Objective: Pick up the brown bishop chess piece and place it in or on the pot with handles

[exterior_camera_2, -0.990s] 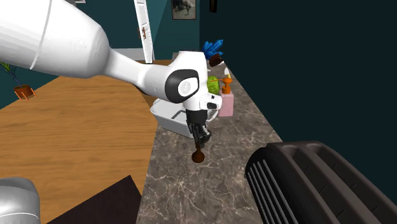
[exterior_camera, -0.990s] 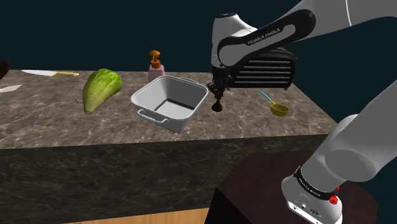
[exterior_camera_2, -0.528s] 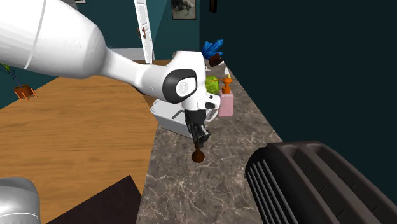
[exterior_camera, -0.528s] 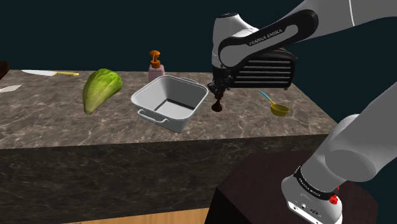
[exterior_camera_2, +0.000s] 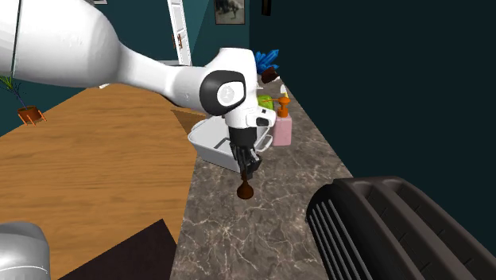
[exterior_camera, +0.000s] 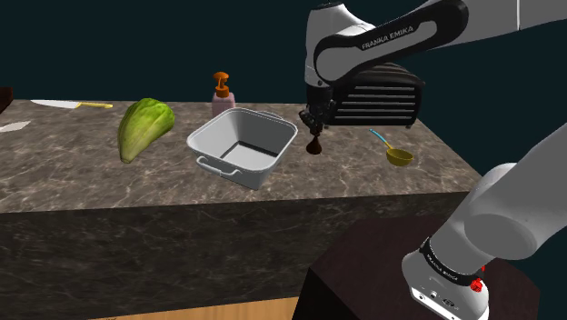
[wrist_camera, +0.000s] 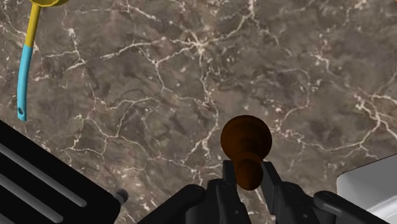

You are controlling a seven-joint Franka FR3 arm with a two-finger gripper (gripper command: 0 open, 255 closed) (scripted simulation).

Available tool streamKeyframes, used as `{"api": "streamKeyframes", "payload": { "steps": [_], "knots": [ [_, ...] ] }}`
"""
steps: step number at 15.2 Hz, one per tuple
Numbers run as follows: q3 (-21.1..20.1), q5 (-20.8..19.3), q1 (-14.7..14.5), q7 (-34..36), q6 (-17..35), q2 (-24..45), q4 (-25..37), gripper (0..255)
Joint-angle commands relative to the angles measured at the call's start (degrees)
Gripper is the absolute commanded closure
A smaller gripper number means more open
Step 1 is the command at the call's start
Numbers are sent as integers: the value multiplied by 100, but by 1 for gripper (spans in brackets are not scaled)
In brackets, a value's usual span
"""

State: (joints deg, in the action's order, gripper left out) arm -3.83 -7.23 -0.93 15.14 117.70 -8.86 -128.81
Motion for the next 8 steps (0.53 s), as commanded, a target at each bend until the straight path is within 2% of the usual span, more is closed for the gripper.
{"api": "streamKeyframes", "payload": {
  "steps": [1,8],
  "knots": [
    [-2,17,-4,-23,-176,-63,110,255],
    [-1,56,-10,-95,-714,-216,500,255]
  ]
}}
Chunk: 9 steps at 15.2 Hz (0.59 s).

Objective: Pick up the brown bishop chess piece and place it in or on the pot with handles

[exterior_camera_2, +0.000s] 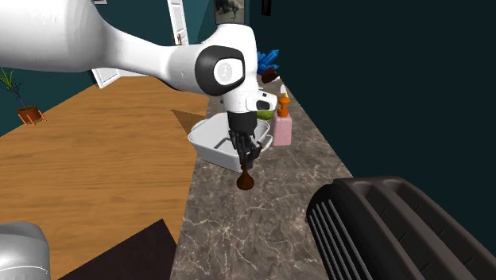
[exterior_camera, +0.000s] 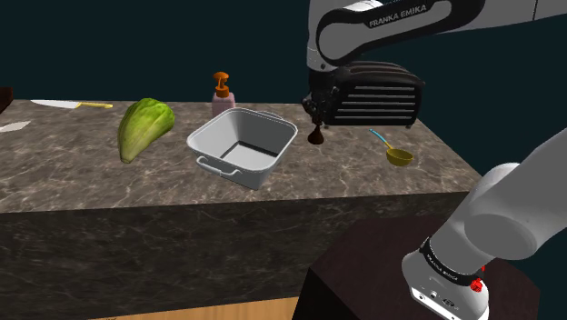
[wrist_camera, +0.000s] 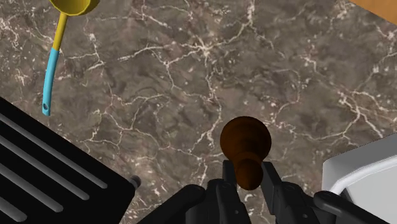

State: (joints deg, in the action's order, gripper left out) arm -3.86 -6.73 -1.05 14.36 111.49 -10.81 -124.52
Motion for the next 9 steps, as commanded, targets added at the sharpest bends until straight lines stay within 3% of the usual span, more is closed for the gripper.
{"api": "streamKeyframes", "payload": {
  "steps": [1,9],
  "knots": [
    [3,10,0,-26,-170,-38,132,255],
    [1,37,-3,-98,-781,-127,658,255]
  ]
}}
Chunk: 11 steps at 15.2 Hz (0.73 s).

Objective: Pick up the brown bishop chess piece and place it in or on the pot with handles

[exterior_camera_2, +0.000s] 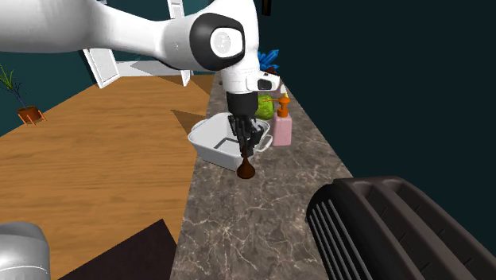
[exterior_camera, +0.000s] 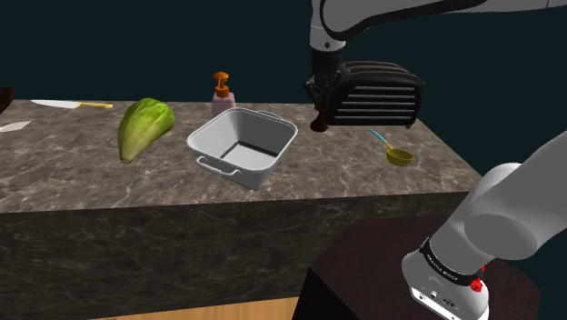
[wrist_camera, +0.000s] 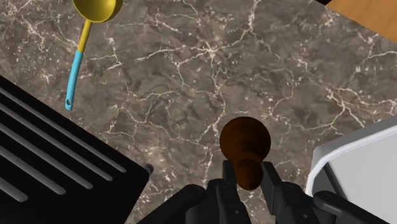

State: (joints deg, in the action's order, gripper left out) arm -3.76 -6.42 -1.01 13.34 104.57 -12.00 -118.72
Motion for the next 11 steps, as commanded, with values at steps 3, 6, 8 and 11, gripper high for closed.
{"api": "streamKeyframes", "payload": {
  "steps": [3,6,8,11],
  "knots": [
    [-10,13,-7,-20,-317,-21,295,255],
    [-12,18,-7,-44,-547,-23,523,255],
    [-13,20,-7,-60,-700,-17,682,255],
    [-15,22,-7,-79,-893,-5,889,255]
  ]
}}
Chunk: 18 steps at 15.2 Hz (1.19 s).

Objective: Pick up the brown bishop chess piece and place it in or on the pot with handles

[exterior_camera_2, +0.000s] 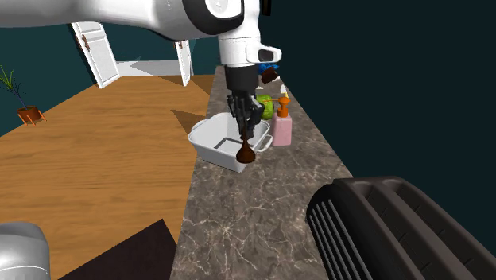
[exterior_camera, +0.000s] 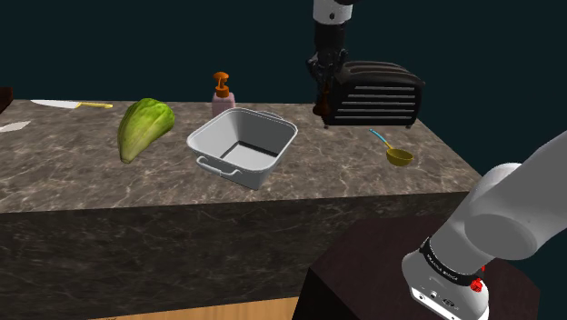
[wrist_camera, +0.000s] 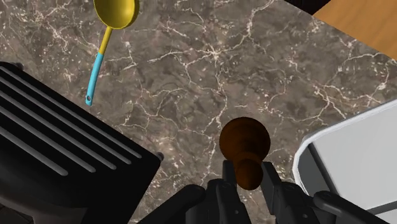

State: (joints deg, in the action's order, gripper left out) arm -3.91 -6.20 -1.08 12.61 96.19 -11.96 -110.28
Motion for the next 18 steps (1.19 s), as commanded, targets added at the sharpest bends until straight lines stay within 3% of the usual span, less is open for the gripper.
{"api": "streamKeyframes", "payload": {
  "steps": [1,10,18],
  "knots": [
    [-78,13,-50,117,-95,109,188,255],
    [-706,-54,-541,1205,-583,1405,1835,255],
    [-1066,-401,-1191,2042,-1374,3001,4080,255]
  ]
}}
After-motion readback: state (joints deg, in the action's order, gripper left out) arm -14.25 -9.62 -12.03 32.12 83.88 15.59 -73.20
